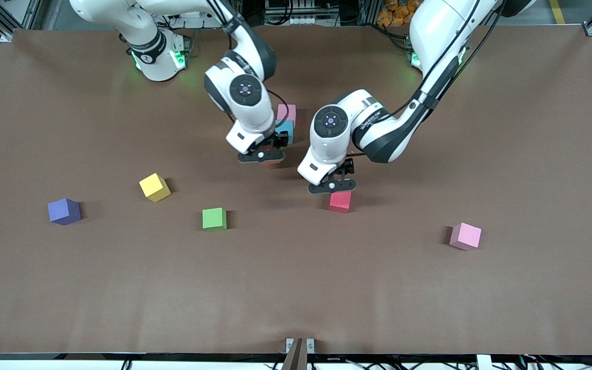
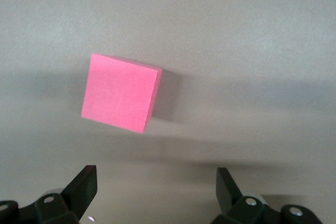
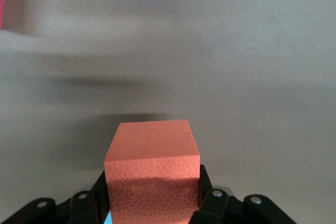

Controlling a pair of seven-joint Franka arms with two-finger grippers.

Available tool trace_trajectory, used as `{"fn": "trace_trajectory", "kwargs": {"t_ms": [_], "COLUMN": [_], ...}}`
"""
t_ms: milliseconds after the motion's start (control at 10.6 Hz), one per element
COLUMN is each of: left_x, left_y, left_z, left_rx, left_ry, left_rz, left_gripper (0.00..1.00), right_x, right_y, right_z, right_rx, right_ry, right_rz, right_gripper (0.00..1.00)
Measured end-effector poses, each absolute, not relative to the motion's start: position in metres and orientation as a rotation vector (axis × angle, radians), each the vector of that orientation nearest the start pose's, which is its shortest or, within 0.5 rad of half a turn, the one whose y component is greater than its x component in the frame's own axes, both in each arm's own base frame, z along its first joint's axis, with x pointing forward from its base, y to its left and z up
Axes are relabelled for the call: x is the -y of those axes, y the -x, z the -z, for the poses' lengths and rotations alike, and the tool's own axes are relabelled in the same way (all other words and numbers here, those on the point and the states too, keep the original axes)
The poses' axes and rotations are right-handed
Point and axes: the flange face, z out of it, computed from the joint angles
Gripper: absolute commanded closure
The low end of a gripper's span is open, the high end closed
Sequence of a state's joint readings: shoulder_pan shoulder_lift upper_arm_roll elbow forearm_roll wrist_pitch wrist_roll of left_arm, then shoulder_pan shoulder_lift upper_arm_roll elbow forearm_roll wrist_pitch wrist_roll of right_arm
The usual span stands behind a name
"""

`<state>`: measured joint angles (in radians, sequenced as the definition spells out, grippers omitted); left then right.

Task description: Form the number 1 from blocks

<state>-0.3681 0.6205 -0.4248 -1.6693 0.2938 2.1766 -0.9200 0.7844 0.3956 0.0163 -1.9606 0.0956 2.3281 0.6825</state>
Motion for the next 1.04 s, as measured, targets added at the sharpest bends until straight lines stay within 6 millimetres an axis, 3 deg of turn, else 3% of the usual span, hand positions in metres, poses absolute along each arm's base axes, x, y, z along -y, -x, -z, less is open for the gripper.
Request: {"fn": "trace_trajectory", "kwargs": {"t_ms": [188, 565, 1036], "left_x": [0.433, 0.402, 0.403], "left_y": [-0.515, -0.534, -0.532], "left_z": [-0.258, -0.234, -0.228], "left_rx": [-0.080, -0.187, -0.261], "left_ry": [3.110, 3.152, 3.152], "left_rz": [-0.071, -0.050, 0.008], "left_gripper": [0.00, 0.00, 0.00], "right_x": [-0.453, -0.468, -0.476], "right_y": [-0.417, -0.399, -0.384], "right_z": [-0.253, -0.239, -0.219], "right_rx": [0.050, 0.017, 0.027], "right_ry": [3.104, 3.117, 3.143], "right_rz": [-0.101, -0.114, -0.150], "right_gripper": [0.34, 0.34, 0.33]}}
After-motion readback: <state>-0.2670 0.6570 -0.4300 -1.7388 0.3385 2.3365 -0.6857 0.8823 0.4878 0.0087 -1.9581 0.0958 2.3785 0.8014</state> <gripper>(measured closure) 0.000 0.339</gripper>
